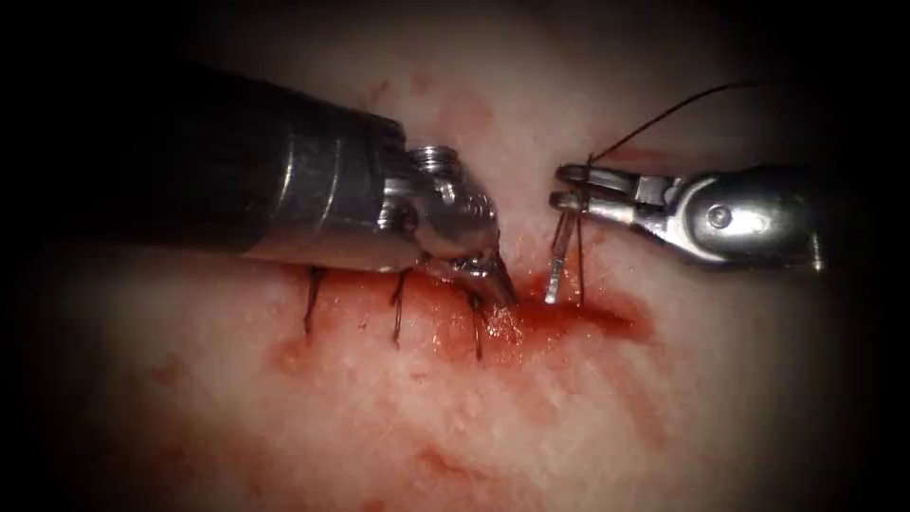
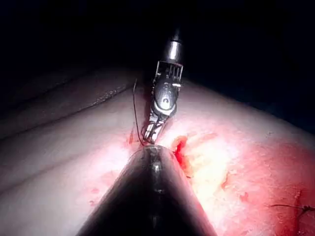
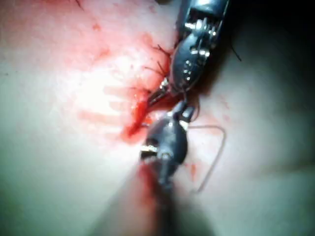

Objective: Wound Closure

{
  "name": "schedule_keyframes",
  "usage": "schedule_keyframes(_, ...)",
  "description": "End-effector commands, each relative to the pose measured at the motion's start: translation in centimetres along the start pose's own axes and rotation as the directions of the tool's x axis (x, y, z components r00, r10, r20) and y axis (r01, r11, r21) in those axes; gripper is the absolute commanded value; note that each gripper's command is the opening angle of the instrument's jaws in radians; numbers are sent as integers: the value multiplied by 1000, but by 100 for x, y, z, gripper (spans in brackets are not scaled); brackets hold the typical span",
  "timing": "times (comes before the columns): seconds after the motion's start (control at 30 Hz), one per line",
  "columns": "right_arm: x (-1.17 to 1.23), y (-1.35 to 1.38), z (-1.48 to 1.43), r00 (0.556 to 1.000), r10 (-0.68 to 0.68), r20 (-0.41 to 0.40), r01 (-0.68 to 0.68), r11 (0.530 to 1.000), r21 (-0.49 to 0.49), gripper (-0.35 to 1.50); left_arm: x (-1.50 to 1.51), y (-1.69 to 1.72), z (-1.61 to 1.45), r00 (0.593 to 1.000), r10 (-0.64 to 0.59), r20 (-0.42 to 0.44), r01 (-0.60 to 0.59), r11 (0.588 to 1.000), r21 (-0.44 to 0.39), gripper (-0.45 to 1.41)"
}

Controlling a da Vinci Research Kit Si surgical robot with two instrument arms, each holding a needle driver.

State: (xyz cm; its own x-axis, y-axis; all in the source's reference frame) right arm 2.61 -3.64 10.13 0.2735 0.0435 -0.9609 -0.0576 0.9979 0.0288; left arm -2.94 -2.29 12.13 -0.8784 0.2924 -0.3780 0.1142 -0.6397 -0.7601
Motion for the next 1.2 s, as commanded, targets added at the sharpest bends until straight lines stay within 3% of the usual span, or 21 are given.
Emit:
schedule_keyframes(0.03, 0, -4, 9, 1000, -3, -8, 3, 1000, 13, -35, 3, -4, 5, 1000, 1, 0, -1, 1000, 0, -45)
schedule_keyframes(0.33, 7, -10, 14, 1000, -14, -19, 15, 999, 46, -35, 6, -5, -3, 1000, 9, -10, -9, 1000, 22, -45)
schedule_keyframes(0.4, 9, -8, 12, 999, 31, -29, -29, 998, 56, -35, 9, -4, -11, 1000, 9, -22, -8, 998, 61, -45)
schedule_keyframes(0.43, 11, -7, 12, 998, 50, -43, -48, 997, 57, -35, 10, -3, -14, 1000, 9, -28, -6, 996, 92, -37)
schedule_keyframes(0.47, 14, -6, 11, 997, 64, -46, -61, 996, 66, -35, 13, -2, -19, 1000, -1, -5, 2, 983, 181, -15)
schedule_keyframes(0.53, 19, -3, 8, 996, 79, -48, -75, 994, 74, -35, 17, 4, -26, 999, -19, 27, 12, 967, 253, -3)
schedule_keyframes(0.7, 21, -3, 8, 994, 96, -49, -92, 992, 81, -35, 27, 38, -34, 998, -28, 59, 7, 945, 326, -5)
schedule_keyframes(0.8, 18, -2, 9, 993, 112, -47, -108, 991, 84, -35, 34, 64, -24, 998, -11, 67, -12, 942, 336, -15)
schedule_keyframes(0.97, 13, 0, 10, 989, 143, -42, -139, 986, 87, -35, 40, 120, 6, 997, 32, 76, -51, 965, 259, -32)
schedule_keyframes(1.1, 11, -2, 12, 984, 174, -39, -170, 981, 96, -35, 38, 141, 34, 996, 51, 75, -67, 973, 220, -42)
schedule_keyframes(1.2, 11, -2, 12, 979, 203, -32, -199, 975, 99, -35, 36, 139, 53, 995, 59, 83, -75, 975, 207, -42)
